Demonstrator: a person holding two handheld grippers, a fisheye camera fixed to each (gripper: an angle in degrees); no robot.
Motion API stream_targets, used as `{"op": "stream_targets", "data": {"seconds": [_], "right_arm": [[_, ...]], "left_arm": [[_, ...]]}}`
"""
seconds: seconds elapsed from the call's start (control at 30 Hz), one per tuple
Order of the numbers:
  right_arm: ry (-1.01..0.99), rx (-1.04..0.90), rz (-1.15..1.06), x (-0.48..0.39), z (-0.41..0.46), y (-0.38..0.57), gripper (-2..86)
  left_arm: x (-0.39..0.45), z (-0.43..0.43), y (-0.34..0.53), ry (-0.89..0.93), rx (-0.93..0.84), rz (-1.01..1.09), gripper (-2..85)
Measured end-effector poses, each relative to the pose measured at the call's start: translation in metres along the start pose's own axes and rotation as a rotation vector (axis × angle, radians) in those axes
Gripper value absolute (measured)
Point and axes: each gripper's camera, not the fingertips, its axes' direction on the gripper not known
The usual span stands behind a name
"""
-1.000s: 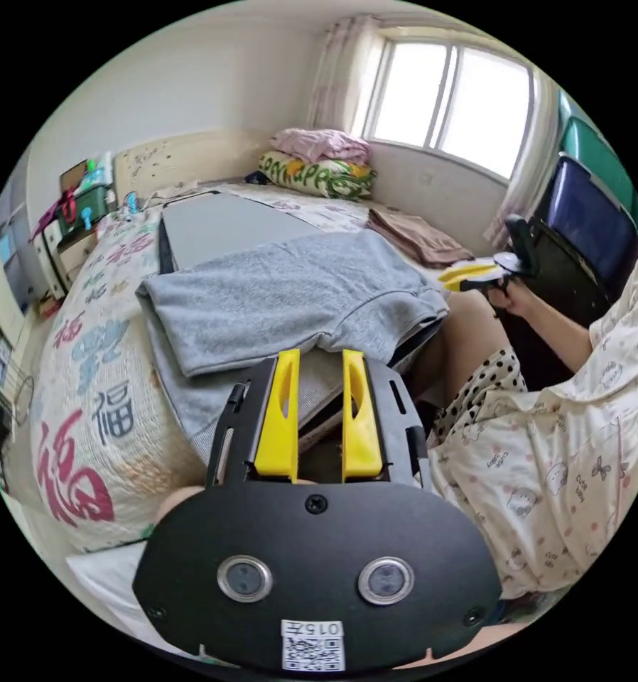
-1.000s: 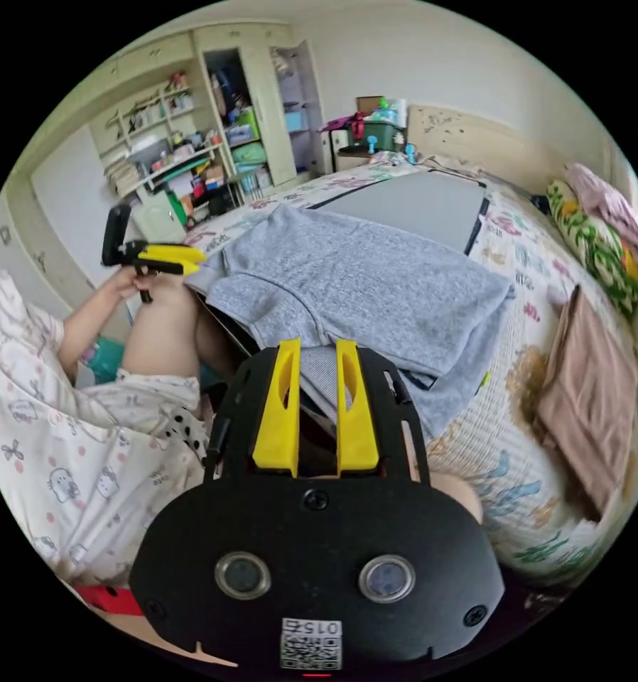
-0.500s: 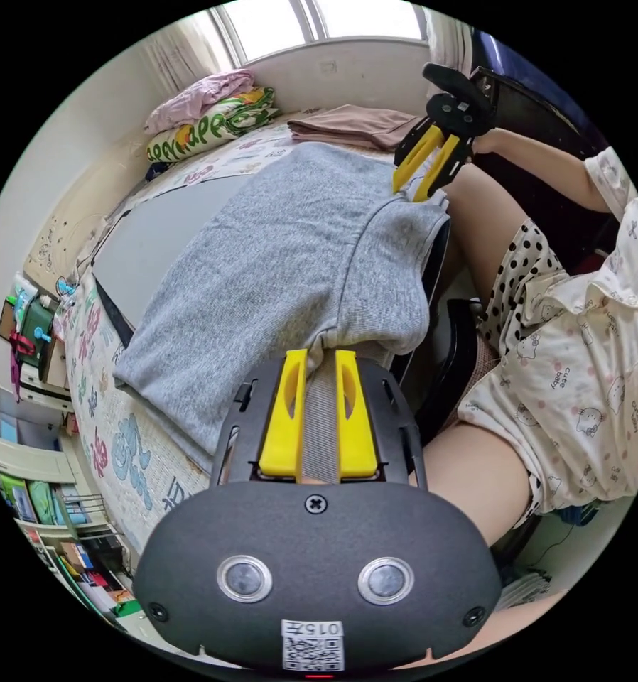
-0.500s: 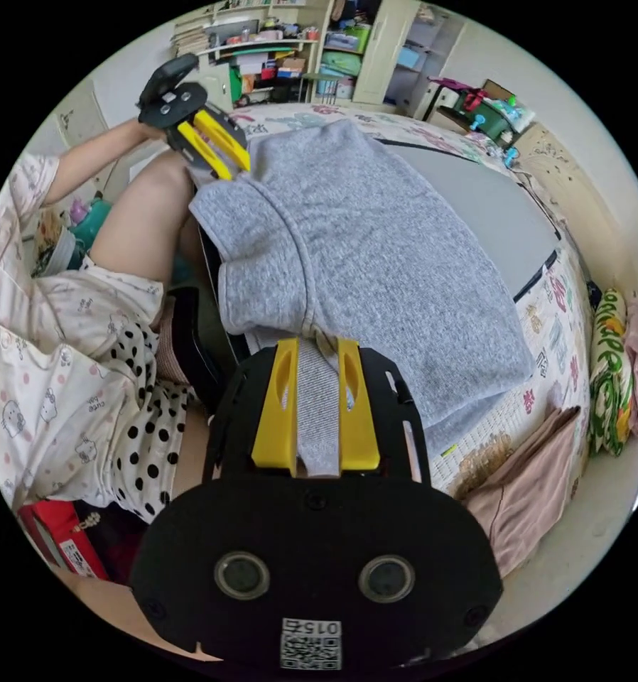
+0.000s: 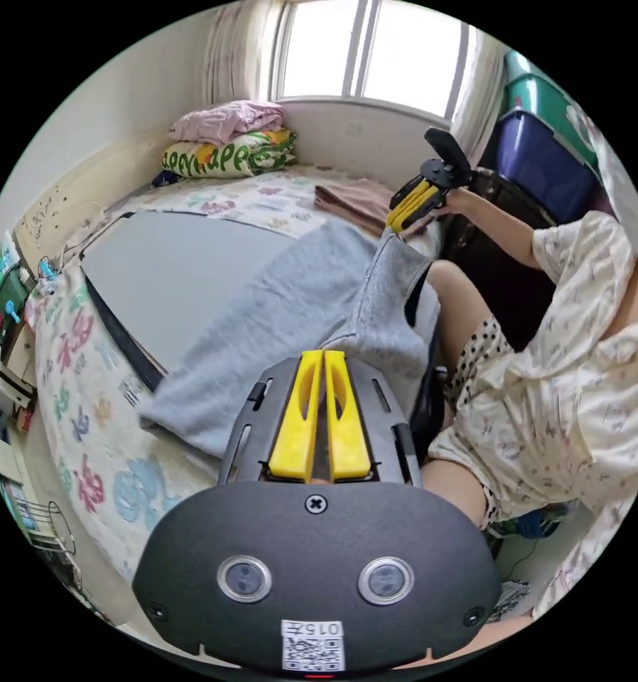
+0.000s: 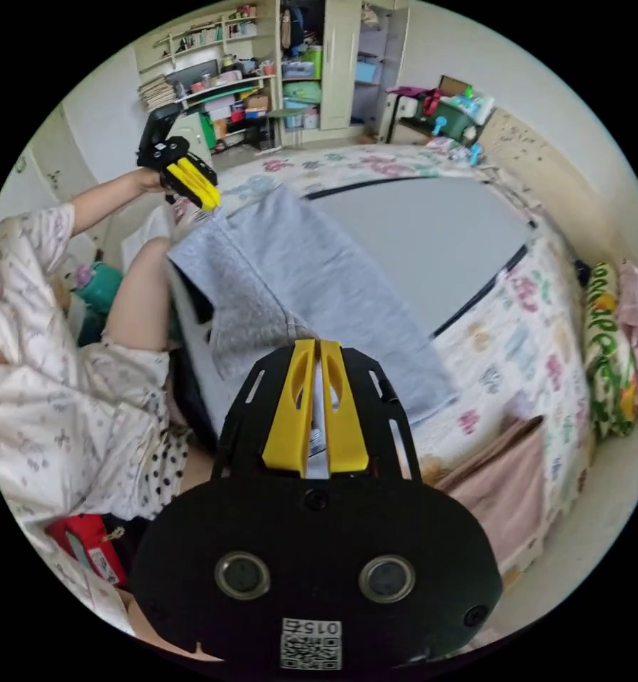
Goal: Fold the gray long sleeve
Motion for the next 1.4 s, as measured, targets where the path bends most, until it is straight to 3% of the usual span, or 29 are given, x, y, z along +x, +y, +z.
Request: {"op": "stream_targets", "data": {"seconds": [0.03,0.1,0.17,0.23,0.33,0.43,0.6,0.7,0.93,1.1,1.4], "right_arm": [[0.064,0.031,0.019,0.014,-0.008,-0.023,-0.1],[0.302,0.176,0.180,0.074,-0.031,-0.111,0.9],[0.343,0.237,0.347,0.114,-0.039,-0.151,4.0],[0.240,0.247,0.405,0.131,-0.041,-0.165,7.4],[0.023,0.303,0.316,0.112,-0.035,-0.131,8.9],[-0.152,0.289,0.312,0.089,-0.003,-0.060,9.1],[-0.436,0.176,0.546,0.064,0.058,0.056,11.3],[-0.428,0.191,0.639,0.043,0.062,0.083,11.2],[-0.322,0.061,0.611,0.009,0.059,0.061,8.4],[-0.448,0.177,0.504,-0.016,0.005,0.033,2.0],[-0.689,0.253,0.326,-0.082,-0.034,-0.046,1.3]], "left_arm": [[-0.019,-0.008,-0.015,-0.044,0.027,-0.024,0.4],[-0.105,-0.037,-0.069,-0.281,0.172,-0.272,0.9],[-0.151,-0.053,-0.085,-0.327,0.322,-0.464,1.7],[-0.159,-0.060,-0.087,-0.298,0.412,-0.532,3.5],[-0.123,-0.041,-0.060,-0.151,0.448,-0.436,6.8],[-0.071,0.010,0.001,-0.036,0.361,-0.360,6.8],[0.016,0.089,0.106,0.060,0.253,-0.416,7.4],[0.063,0.106,0.127,0.085,0.226,-0.399,8.0],[0.140,0.119,0.138,0.076,0.247,-0.361,9.4],[0.191,0.113,0.157,-0.019,0.297,-0.349,11.4],[0.233,0.090,0.186,-0.275,0.408,-0.467,17.5]]}}
